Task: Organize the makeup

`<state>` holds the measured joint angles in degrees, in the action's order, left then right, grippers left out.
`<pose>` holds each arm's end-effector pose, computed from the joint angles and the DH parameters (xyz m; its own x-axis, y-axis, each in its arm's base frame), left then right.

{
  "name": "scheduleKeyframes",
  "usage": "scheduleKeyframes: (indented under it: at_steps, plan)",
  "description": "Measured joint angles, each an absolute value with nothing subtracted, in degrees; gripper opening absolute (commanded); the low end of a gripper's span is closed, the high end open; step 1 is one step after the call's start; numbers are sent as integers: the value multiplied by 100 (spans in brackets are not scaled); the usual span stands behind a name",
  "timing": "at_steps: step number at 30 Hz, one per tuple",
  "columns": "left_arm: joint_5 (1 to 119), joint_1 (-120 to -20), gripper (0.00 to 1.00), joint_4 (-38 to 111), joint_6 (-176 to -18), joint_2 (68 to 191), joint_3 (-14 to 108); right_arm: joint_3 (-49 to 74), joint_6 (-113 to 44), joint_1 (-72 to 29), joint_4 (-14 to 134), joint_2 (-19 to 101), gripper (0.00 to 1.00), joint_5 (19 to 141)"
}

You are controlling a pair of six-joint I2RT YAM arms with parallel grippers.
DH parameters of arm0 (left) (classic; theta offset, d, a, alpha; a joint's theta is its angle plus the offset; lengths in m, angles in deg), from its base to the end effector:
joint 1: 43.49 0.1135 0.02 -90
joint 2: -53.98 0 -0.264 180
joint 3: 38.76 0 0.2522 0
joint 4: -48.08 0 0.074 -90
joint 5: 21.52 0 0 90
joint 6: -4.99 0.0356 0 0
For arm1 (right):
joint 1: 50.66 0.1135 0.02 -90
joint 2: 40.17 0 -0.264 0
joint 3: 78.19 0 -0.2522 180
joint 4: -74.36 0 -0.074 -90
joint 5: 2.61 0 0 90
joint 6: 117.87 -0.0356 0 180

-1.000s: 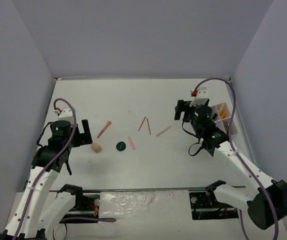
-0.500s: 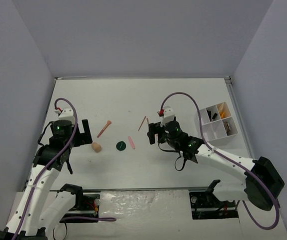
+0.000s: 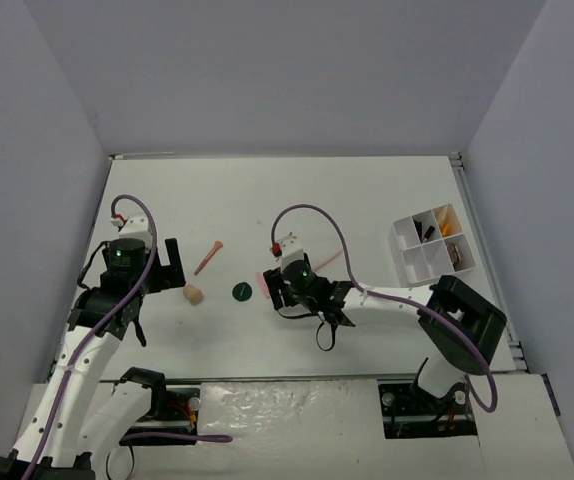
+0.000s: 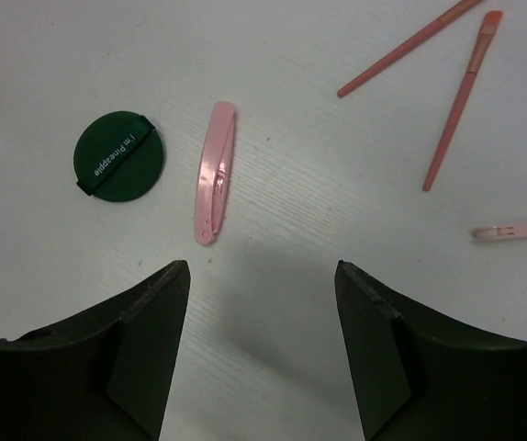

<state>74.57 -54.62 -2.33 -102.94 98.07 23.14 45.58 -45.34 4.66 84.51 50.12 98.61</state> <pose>0.1603 -0.0277 0.3154 -0.5351 -0.2067 -0.8191 -0.0636 0.9767 -0.2050 0.1934 0.2673 0.1921 -0.4317 -0.1065 -0.8957 -0.6036 0.7720 0.1992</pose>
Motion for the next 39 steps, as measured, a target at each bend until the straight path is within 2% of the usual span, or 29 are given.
scheduleKeyframes:
  at_steps: [9, 15, 19, 25, 33, 39]
  plan:
    - [7448, -5461, 97, -232, -10293, 9801, 2309, 3842, -4410, 764, 8692, 6201, 59, 10055]
    - [7402, -5461, 97, -227, -10294, 9711, 2307, 3484, -4393, 832, 8845, 6778, 52, 10219]
    - [7373, -5461, 97, -227, -10294, 9689, 2307, 3348, -4402, 832, 8965, 6942, 39, 10312]
    - [7342, -5461, 97, -228, -10293, 9652, 2307, 3350, -4447, 852, 9039, 6981, 2, 10503]
    - [7341, -5461, 97, -230, -10292, 9641, 2307, 3685, -4312, 832, 8717, 6573, 0, 10866]
    - [7341, -5461, 97, -228, -10277, 9645, 2305, 4321, -3899, 210, 8053, 4577, 0, 11014]
